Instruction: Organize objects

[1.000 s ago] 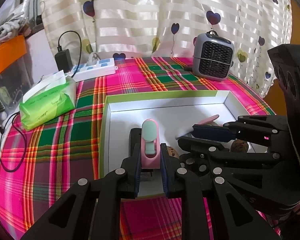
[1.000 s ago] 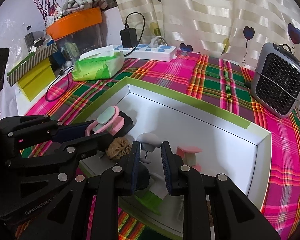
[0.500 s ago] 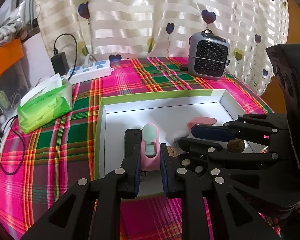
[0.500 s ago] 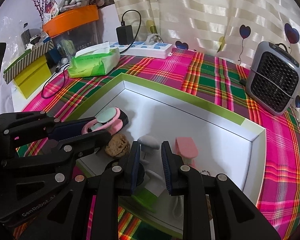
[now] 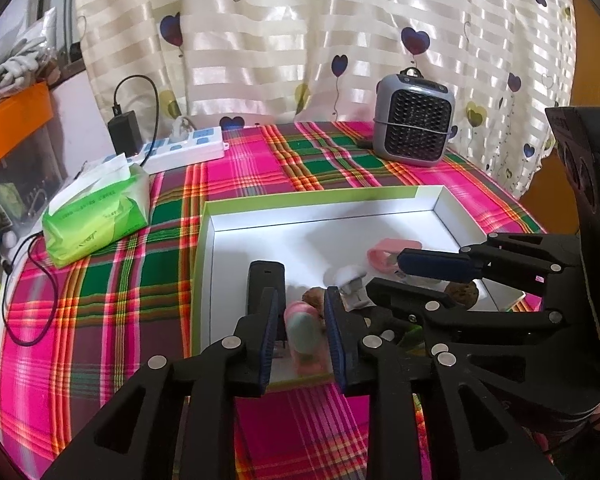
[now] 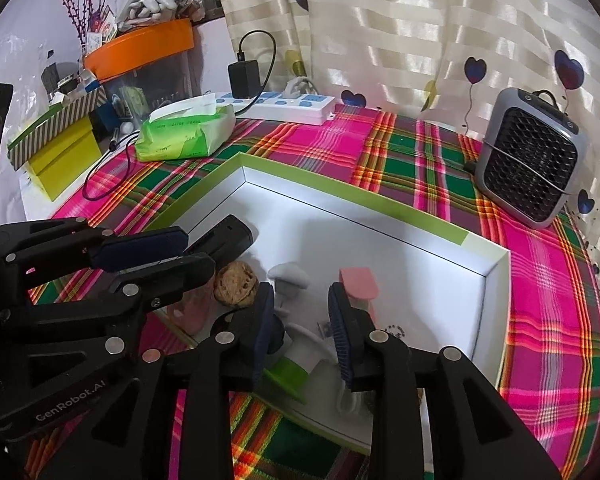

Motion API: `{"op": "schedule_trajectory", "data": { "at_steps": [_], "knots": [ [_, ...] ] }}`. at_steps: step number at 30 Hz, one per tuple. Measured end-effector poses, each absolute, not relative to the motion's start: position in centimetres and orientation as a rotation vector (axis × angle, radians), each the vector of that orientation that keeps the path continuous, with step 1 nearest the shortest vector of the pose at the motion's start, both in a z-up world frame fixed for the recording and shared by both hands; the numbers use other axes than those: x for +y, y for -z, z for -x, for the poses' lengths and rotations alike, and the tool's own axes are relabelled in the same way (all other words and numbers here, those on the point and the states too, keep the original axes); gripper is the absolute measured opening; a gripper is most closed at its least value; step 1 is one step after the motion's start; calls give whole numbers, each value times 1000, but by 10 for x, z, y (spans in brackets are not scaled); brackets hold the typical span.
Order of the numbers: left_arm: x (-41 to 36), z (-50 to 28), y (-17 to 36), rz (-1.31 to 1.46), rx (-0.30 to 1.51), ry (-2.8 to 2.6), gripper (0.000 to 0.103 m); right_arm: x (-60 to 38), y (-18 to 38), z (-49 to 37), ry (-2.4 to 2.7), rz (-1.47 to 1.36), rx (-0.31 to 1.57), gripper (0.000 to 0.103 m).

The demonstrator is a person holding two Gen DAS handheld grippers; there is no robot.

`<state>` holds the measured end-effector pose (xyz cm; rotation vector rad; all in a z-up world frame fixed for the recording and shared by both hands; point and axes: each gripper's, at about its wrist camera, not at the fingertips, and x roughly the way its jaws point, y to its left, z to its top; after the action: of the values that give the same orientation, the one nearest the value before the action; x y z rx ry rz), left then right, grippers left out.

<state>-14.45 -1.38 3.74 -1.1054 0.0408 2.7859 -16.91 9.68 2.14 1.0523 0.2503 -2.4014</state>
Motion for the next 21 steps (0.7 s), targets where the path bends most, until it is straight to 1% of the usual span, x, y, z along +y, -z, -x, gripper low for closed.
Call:
{"op": "schedule_trajectory", "data": {
  "at_steps": [12, 21],
  "knots": [
    [-2, 109, -46, 1093, 41, -2813, 22, 111, -39, 122, 2445, -991, 242, 36],
    [5, 86, -35, 1153, 19, -2822, 22, 115, -25, 92, 2447, -1039, 273, 36]
  ]
}}
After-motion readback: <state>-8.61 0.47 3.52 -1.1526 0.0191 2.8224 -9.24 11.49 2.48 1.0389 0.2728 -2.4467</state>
